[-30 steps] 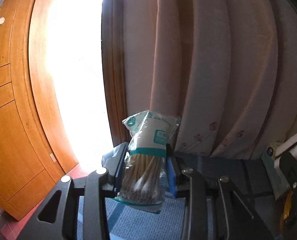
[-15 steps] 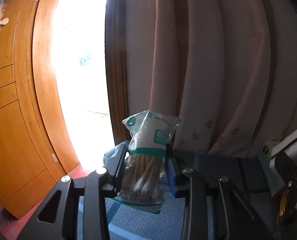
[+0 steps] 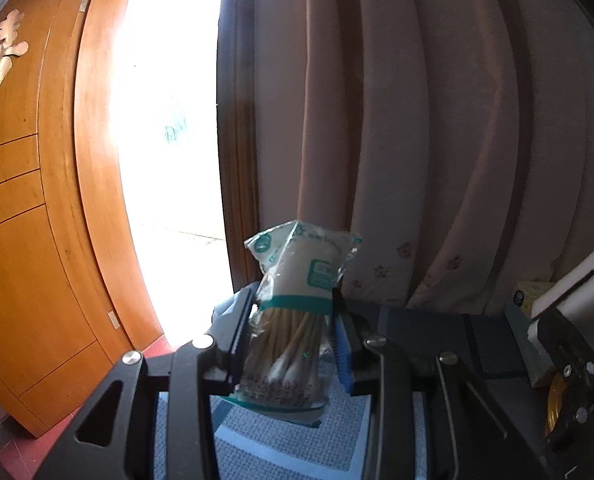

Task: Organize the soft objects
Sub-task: 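Carry the sponge in the right tool while the left tool carries the swab pack to the tray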

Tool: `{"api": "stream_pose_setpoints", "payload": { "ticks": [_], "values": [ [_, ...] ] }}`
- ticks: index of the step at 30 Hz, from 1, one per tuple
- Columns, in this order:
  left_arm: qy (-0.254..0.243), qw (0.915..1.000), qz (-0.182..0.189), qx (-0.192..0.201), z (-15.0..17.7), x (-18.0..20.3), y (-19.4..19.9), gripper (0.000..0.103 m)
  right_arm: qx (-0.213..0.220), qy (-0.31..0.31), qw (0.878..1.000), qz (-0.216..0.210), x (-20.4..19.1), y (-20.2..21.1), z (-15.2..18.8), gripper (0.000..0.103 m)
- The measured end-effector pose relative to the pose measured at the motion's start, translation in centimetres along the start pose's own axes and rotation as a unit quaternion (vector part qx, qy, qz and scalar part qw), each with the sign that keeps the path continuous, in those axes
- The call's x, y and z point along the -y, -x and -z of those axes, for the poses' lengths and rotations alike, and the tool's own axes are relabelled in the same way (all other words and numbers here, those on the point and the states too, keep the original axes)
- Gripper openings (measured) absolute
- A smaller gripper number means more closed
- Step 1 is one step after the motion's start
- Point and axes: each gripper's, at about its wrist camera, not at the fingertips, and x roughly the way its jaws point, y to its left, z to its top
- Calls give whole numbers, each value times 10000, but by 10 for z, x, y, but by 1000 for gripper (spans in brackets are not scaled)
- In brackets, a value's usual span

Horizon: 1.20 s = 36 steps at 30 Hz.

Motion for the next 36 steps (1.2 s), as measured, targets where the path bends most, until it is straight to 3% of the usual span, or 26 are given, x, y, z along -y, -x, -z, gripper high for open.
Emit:
{"api": "stream_pose_setpoints", "payload": {
  "ticks": [36],
  "values": [
    [-18, 9999, -48, 137, 15, 8, 20, 35, 144, -10, 9999, 5, 22, 44, 12, 52]
  ]
}}
